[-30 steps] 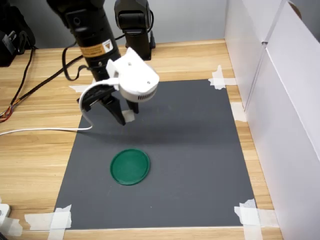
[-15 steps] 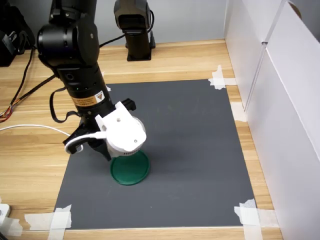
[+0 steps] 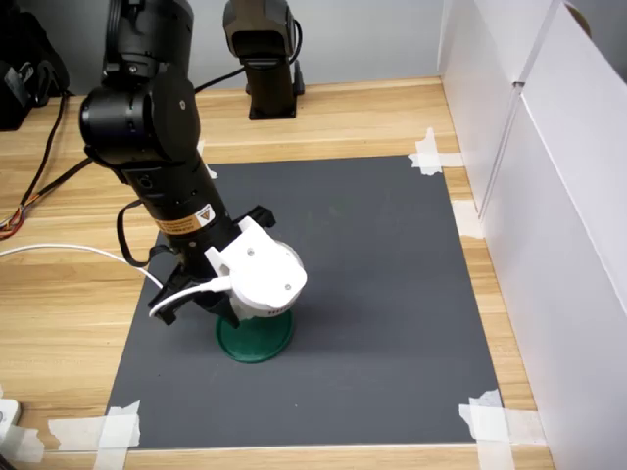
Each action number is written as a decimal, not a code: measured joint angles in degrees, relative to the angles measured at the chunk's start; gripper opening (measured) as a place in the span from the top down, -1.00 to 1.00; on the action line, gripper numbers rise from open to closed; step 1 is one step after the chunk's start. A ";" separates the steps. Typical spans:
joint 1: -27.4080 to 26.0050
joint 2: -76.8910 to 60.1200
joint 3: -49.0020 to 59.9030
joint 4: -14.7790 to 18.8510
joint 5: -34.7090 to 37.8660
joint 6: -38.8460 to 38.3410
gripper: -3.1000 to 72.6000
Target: Grasp a white terminal and put it in the green lid.
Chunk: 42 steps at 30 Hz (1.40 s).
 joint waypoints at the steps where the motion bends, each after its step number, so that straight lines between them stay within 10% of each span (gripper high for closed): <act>1: 0.00 0.00 0.00 0.02 0.05 0.00 -0.18; 8: 0.00 -0.01 0.00 0.04 0.12 0.11 -0.71; 14: 0.00 -4.70 0.00 2.91 -0.35 2.11 -0.72; 19: 0.00 -13.17 0.74 8.51 -2.10 3.05 -0.40; 28: 0.00 -29.69 6.81 18.05 -6.83 3.20 0.85; 42: 0.00 -58.22 30.07 29.28 -18.58 12.36 0.97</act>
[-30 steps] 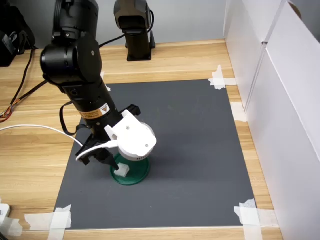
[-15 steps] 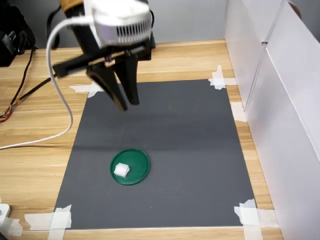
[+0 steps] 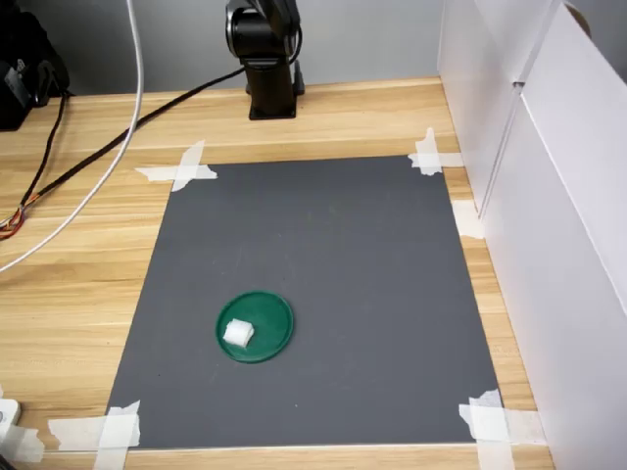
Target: Grasp a white terminal and put it in the green lid.
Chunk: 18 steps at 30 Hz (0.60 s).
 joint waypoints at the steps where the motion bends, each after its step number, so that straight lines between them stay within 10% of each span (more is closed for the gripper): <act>1: 0.00 -2.52 2.72 0.11 -3.45 1.29 0.97; 8: 0.00 -18.56 21.22 1.86 -27.89 10.54 0.97; 18: 0.00 -37.02 40.87 2.80 -31.40 11.93 0.97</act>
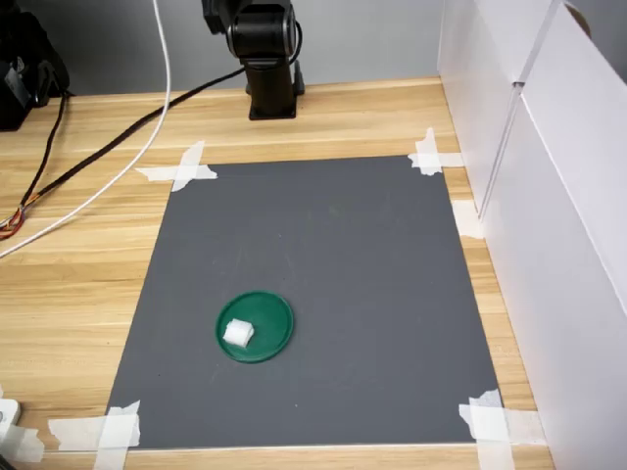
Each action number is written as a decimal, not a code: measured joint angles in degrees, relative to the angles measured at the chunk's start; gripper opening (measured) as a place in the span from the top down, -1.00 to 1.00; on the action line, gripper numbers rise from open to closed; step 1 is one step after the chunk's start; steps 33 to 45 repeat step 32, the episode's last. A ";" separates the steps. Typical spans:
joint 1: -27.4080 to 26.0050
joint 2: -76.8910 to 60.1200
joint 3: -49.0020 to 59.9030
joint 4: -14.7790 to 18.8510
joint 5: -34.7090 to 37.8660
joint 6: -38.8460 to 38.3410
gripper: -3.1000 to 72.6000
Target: Grasp a white terminal and put it in the green lid.
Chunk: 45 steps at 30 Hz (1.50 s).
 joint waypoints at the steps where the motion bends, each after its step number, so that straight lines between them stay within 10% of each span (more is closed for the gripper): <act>1: 0.00 -1.98 1.41 0.00 0.14 -0.45 0.97; 14: 0.00 -17.93 17.01 -0.49 8.08 -16.68 0.97; 45: 0.00 -18.91 17.18 -0.61 8.97 -16.91 0.97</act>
